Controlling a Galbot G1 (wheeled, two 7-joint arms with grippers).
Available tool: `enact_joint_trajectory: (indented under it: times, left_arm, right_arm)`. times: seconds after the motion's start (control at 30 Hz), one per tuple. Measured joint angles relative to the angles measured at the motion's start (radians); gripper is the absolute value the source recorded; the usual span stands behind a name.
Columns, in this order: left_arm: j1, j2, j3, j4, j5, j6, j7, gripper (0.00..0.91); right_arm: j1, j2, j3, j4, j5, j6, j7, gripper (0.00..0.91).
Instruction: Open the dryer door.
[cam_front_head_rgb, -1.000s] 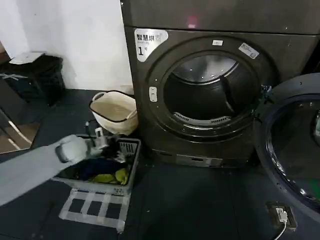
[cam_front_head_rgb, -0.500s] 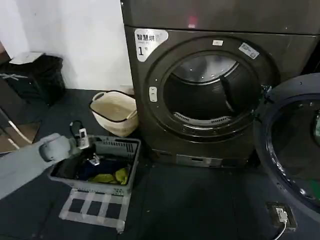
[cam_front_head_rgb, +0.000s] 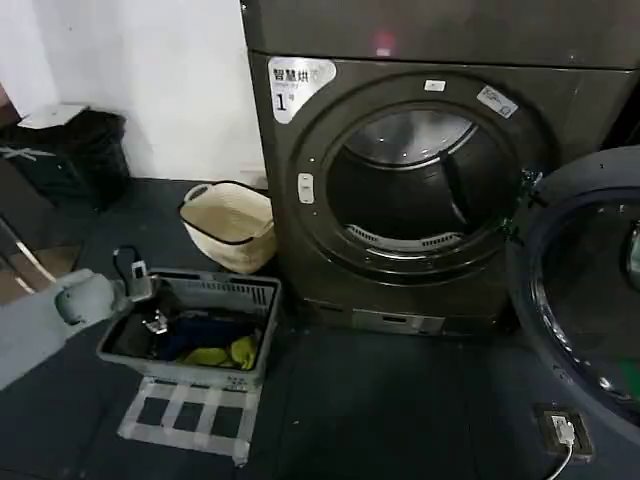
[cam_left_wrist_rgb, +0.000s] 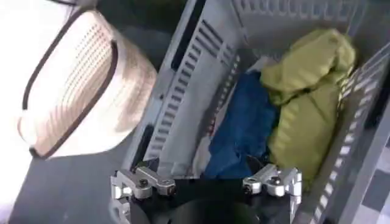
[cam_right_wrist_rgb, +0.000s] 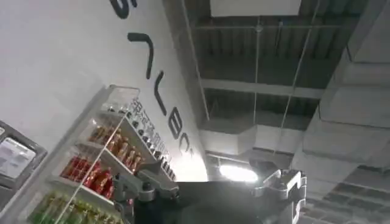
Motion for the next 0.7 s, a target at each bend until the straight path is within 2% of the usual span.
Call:
enact_joint_trajectory:
  times: [0.7]
  left_arm:
    - [-0.012,0.047,0.000,-0.024,-0.019,0.012,0.015,0.907]
  right_arm:
    - [-0.013,0.006,0.009,0.015,0.001,0.003,-0.001,0.907]
